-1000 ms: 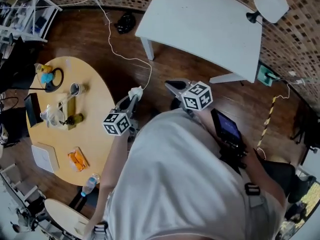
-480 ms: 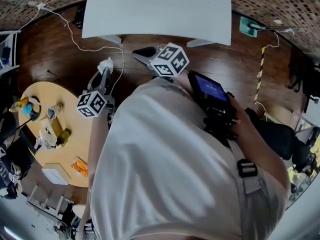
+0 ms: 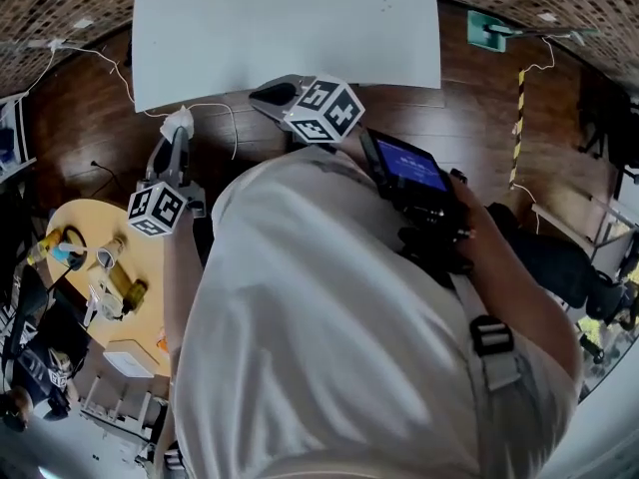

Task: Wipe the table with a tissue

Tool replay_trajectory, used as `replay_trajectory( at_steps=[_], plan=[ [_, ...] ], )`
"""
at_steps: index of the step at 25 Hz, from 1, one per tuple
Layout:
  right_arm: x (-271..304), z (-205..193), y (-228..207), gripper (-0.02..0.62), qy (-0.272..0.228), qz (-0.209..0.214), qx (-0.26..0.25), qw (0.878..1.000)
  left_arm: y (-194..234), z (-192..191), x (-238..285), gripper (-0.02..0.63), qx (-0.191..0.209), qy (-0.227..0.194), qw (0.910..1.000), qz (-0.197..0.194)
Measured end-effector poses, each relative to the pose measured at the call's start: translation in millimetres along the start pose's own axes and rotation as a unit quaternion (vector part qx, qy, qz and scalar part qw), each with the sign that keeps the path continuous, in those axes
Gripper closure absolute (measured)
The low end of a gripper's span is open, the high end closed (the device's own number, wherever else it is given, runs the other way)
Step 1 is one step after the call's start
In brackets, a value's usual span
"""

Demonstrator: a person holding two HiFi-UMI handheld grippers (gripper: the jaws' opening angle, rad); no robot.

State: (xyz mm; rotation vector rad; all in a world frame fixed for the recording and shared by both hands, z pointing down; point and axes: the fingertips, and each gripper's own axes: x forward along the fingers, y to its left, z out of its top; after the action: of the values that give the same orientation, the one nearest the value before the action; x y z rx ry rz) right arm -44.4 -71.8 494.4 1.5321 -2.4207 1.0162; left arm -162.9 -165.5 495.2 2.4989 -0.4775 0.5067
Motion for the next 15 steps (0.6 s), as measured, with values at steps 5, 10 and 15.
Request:
replay_trajectory(
  at_steps=[5,10,15],
  plan=[
    [-11,9,-25,0.588,-0.022,-0.017,0.018,0.999,4,15,10,0.546,0.010,0.006,0.9999,0.011],
    [-12,18,-52,0.588,-0.037,-0.044,0.041,0.998,11,22,32,0.546,0.026,0.028,0.9993,0.003],
    [-8,30,-68,0.588,-0.044,-0.070,0.053,0.995,31,39,63,0.546,0.032,0.039,0.9987,-0.009]
  ],
)
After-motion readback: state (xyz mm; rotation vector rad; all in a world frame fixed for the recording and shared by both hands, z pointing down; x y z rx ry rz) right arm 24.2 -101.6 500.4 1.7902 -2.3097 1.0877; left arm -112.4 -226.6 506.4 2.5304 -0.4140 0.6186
